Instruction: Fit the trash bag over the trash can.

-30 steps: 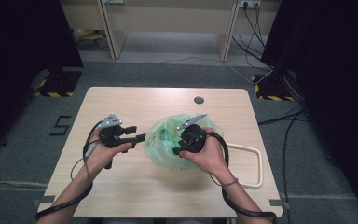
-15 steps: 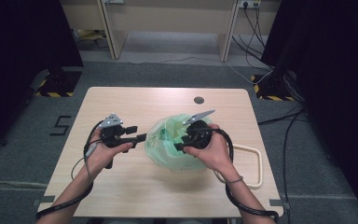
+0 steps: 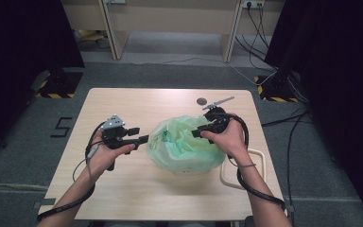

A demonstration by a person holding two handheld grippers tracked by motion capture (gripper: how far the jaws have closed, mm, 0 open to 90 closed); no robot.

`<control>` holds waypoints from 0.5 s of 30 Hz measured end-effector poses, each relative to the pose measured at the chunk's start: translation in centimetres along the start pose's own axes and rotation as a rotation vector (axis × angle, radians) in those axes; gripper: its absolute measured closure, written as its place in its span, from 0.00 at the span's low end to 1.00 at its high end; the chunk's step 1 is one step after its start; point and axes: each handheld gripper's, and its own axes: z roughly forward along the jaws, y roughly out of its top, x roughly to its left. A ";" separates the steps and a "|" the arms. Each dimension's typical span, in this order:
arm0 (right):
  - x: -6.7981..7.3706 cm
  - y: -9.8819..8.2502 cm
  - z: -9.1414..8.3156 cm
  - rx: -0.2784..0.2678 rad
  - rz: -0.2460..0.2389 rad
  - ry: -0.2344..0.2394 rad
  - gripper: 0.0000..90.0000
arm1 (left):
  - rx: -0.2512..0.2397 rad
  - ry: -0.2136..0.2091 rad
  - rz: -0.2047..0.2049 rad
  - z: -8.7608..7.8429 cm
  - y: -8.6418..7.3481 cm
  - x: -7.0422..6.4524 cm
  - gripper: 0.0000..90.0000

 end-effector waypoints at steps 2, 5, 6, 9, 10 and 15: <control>-0.1 0.1 0.5 0.021 -0.007 0.007 0.71 | 0.002 0.000 0.000 0.0 0.0 0.0 0.48; -0.4 0.5 1.2 0.054 -0.002 0.004 0.71 | 0.005 -0.001 0.000 0.1 -0.1 -0.1 0.48; -0.6 0.6 1.5 0.066 0.002 0.001 0.71 | 0.006 -0.002 0.001 0.1 -0.1 -0.1 0.48; -1.4 1.1 2.1 0.088 0.016 -0.043 0.70 | 0.010 -0.004 0.003 0.2 -0.2 -0.1 0.47; -1.6 1.2 2.3 0.092 0.026 -0.059 0.70 | 0.011 -0.004 0.004 0.2 -0.3 -0.1 0.48; -2.6 1.1 2.6 0.085 0.075 -0.106 0.69 | 0.015 -0.003 0.000 0.2 -0.4 0.1 0.48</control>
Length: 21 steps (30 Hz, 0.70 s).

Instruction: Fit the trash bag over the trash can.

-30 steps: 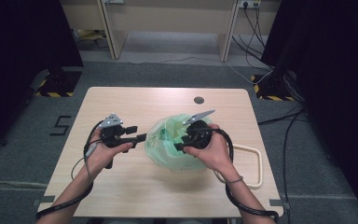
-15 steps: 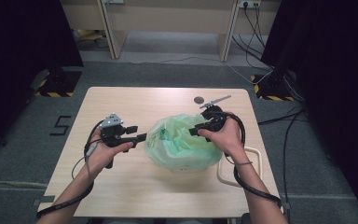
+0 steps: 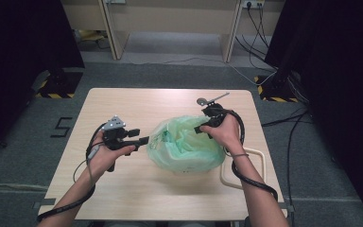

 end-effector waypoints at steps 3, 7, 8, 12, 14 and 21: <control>-0.3 -0.2 0.2 -0.001 0.018 -0.010 0.69 | -0.001 0.001 0.000 0.0 0.0 0.0 0.47; -0.3 -0.2 0.3 -0.009 0.022 -0.029 0.69 | 0.001 -0.003 0.001 0.1 0.0 -0.1 0.47; -0.2 -0.1 0.3 -0.006 0.017 -0.036 0.68 | -0.001 -0.003 0.001 0.1 0.0 -0.2 0.48; 0.1 0.1 0.0 -0.019 0.010 -0.044 0.68 | 0.000 -0.003 0.002 0.1 0.0 -0.2 0.48; 0.0 0.1 -0.3 -0.024 0.014 -0.044 0.68 | -0.002 -0.004 0.002 0.1 0.0 -0.1 0.47; -0.4 0.2 -0.7 -0.030 0.035 -0.051 0.70 | -0.001 -0.003 0.003 0.0 0.0 -0.2 0.47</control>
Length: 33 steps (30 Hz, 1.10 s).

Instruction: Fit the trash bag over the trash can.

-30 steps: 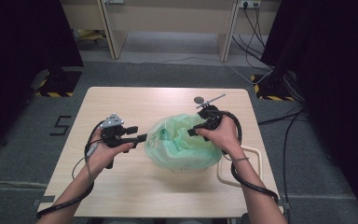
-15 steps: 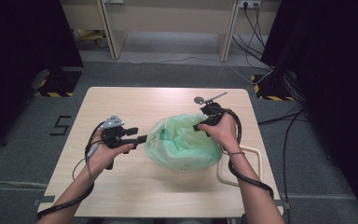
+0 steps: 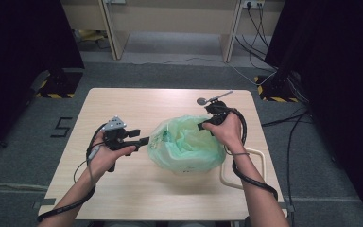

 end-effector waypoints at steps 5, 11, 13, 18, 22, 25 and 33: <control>0.5 0.0 -0.2 -0.005 -0.008 0.013 0.69 | -0.002 0.002 -0.002 -0.1 0.0 0.0 0.48; 1.3 0.0 -1.5 0.003 -0.042 0.039 0.79 | -0.009 0.004 -0.006 -0.2 0.0 0.1 0.47; 1.4 -0.3 -2.3 0.004 -0.044 0.045 0.81 | -0.005 0.002 -0.005 -0.2 -0.1 0.1 0.48; 1.6 -1.6 -3.4 0.030 -0.054 0.050 0.81 | -0.003 0.000 -0.005 0.0 -0.1 -0.1 0.47; 1.6 -2.3 -3.8 0.035 -0.048 0.039 0.81 | -0.001 -0.003 0.000 0.1 0.0 -0.2 0.48; 1.6 -2.4 -4.0 0.028 -0.050 0.029 0.80 | -0.001 -0.003 -0.002 0.2 0.0 -0.2 0.47; 1.8 -2.1 -4.1 0.043 -0.060 -0.044 0.78 | -0.003 0.002 0.001 -0.1 0.0 0.0 0.47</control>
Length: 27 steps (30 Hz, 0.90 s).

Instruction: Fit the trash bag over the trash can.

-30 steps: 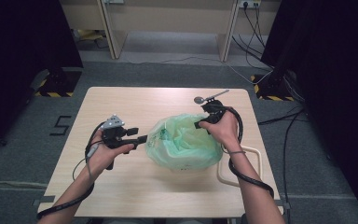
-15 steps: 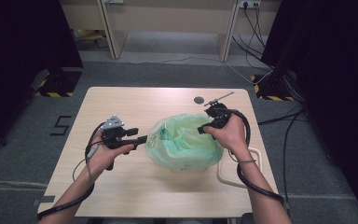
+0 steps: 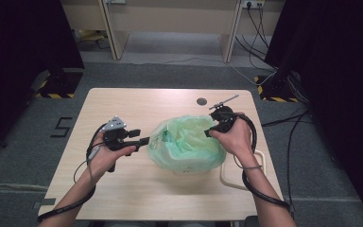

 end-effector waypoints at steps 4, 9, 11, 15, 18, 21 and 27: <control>0.2 0.3 0.0 -0.038 0.005 0.019 0.76 | -0.002 0.002 -0.002 -0.1 0.0 0.1 0.47; 1.7 1.8 0.8 -0.068 -0.039 0.078 0.79 | -0.002 -0.001 -0.001 0.0 0.2 0.0 0.47; 2.3 2.5 1.6 -0.054 -0.056 0.083 0.81 | -0.003 -0.001 0.002 -0.1 0.2 0.0 0.47; 2.9 3.5 3.6 -0.019 -0.055 0.096 0.82 | -0.003 0.001 0.001 -0.3 0.2 0.1 0.47; 3.2 4.0 4.7 0.001 -0.055 0.091 0.82 | -0.001 0.006 0.001 -0.5 0.2 0.3 0.47; 3.4 4.5 5.5 0.013 -0.046 0.080 0.81 | -0.001 0.010 -0.002 -0.5 0.1 0.4 0.47; 3.8 5.6 6.4 0.011 -0.025 0.085 0.79 | -0.004 0.008 -0.003 -0.5 0.1 0.4 0.47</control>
